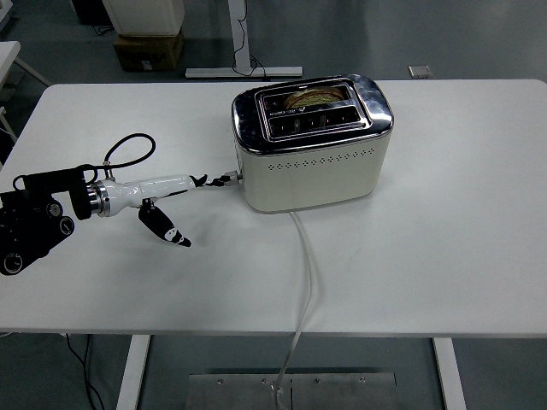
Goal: Press down toaster
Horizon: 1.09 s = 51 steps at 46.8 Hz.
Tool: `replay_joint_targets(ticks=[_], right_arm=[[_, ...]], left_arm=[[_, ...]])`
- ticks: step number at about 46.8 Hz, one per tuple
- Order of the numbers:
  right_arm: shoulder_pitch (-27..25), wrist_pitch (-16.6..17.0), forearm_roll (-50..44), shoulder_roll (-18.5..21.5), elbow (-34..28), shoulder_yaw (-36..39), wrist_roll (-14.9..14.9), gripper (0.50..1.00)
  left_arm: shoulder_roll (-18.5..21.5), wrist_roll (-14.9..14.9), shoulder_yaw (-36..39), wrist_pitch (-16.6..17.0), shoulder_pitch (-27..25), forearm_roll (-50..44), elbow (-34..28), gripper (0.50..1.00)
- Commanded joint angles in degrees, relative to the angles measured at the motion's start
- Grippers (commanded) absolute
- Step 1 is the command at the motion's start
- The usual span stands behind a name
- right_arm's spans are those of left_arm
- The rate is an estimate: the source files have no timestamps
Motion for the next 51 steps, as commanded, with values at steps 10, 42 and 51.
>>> replay_joint_targets(ticks=[10,42,51], right_arm=[[0.0,0.0,0.0,0.0,0.0,0.04,0.03,1.0],[0.0,0.0,0.0,0.0,0.0,-0.04,0.03,1.0],[0.0,0.0,0.0,0.0,0.0,0.04,-0.06,1.0]], left_arm=[[0.09,-0.03,0.02,0.08,0.37,-0.18,0.0,1.0],[0.97,-0.12,0.02,1.75,0.81,-2.55,0.0,1.0],[1.23,-0.12,0.11,1.75,1.87,-2.46,0.0,1.0]])
